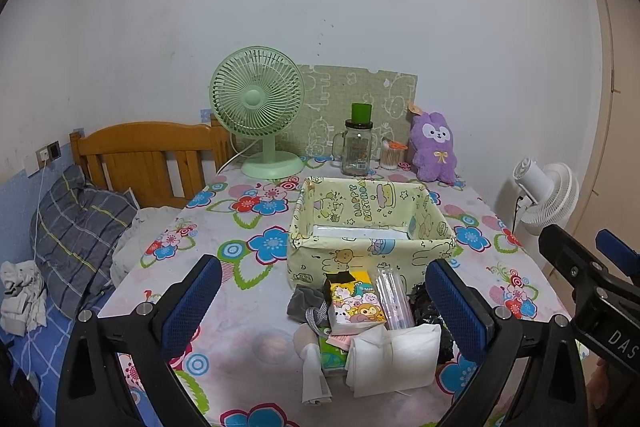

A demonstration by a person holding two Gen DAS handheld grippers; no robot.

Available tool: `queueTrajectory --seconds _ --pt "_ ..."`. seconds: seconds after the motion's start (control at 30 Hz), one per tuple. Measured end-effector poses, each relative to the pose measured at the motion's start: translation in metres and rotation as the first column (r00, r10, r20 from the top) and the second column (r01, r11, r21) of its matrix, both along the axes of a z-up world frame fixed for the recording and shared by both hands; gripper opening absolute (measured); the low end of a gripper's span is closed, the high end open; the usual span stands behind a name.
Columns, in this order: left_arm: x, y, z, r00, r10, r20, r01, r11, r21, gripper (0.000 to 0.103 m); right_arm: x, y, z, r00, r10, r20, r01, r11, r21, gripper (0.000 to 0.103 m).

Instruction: Organize soft objects

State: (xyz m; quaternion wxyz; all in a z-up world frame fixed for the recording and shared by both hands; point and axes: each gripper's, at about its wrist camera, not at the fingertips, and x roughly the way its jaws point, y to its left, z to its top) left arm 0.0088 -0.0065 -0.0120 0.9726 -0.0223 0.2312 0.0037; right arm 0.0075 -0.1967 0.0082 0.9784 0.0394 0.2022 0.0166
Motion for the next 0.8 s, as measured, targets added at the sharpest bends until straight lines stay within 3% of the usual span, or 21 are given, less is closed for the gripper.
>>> queueTrajectory --seconds 0.8 --pt "-0.0001 0.0002 0.0003 1.0 0.0 0.0 0.0 1.0 0.0 0.102 -0.0013 0.0005 0.0006 1.0 0.001 0.0 -0.001 1.0 -0.001 0.103"
